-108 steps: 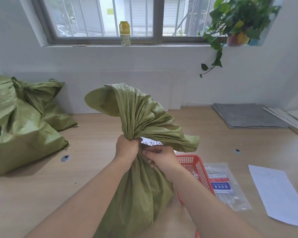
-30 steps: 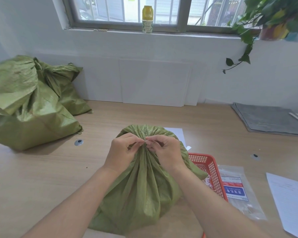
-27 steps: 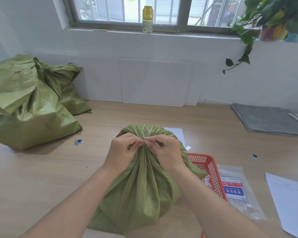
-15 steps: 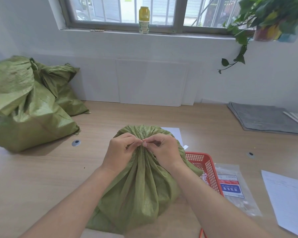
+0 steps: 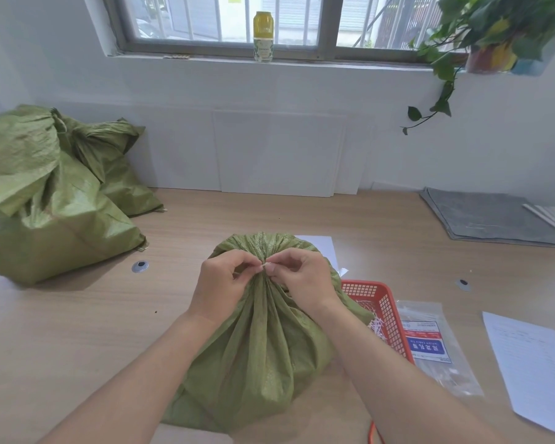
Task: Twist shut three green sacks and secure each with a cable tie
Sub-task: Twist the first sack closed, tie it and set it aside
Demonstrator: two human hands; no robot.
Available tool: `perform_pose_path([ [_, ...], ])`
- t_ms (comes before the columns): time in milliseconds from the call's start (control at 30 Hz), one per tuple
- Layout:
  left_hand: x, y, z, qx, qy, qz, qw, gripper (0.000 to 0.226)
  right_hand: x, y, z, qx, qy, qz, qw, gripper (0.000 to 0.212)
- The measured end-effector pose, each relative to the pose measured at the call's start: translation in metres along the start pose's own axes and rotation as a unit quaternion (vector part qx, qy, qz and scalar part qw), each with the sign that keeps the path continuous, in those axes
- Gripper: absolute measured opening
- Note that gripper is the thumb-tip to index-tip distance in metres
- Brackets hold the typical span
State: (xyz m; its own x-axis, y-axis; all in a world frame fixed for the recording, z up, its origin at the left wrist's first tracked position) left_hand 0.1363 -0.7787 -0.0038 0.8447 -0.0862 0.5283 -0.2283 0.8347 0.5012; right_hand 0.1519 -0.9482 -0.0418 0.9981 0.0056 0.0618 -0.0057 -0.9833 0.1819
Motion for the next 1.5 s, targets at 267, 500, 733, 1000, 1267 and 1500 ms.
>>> perform_pose_path([
  [267,-0.001,-0.008,0.001,-0.009,-0.026,-0.028,0.999,0.017,-0.002,-0.004,0.006,-0.001,-0.032,-0.005,0.999,0.008],
  [500,-0.003,-0.012,0.004,0.010,-0.044,-0.005,0.999,0.006,-0.001,-0.007,0.008,-0.092,-0.024,0.014,0.995,0.011],
  [733,-0.004,-0.011,-0.015,0.027,-0.013,-0.005,1.000,0.007,-0.010,-0.005,-0.004,-0.053,0.005,0.062,0.997,0.016],
  [1000,-0.005,-0.015,-0.005,-0.010,-0.054,-0.028,0.998,0.009,-0.008,-0.021,-0.019,-0.261,0.026,-0.069,0.962,0.024],
  [1267,-0.012,-0.018,-0.003,-0.063,-0.057,-0.021,0.996,0.015,-0.011,-0.020,-0.005,-0.155,-0.068,-0.103,0.980,0.027],
  [1500,-0.022,-0.029,-0.035,-0.094,0.043,0.026,0.994,0.020,-0.014,-0.031,0.000,-0.023,-0.113,-0.075,0.991,0.032],
])
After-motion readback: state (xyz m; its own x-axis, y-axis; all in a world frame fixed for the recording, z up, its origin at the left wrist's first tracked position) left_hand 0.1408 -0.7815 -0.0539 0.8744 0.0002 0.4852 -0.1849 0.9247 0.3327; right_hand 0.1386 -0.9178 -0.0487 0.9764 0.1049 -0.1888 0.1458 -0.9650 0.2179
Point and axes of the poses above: each hand's wrist, its own x-axis towards the middle knuckle, its own y-axis out of the back of the hand, z = x × y, the point moved 10 cm from there along x, towards the middle knuckle, and after that the axes turned 1 degree about z, right-handed, at the moved point
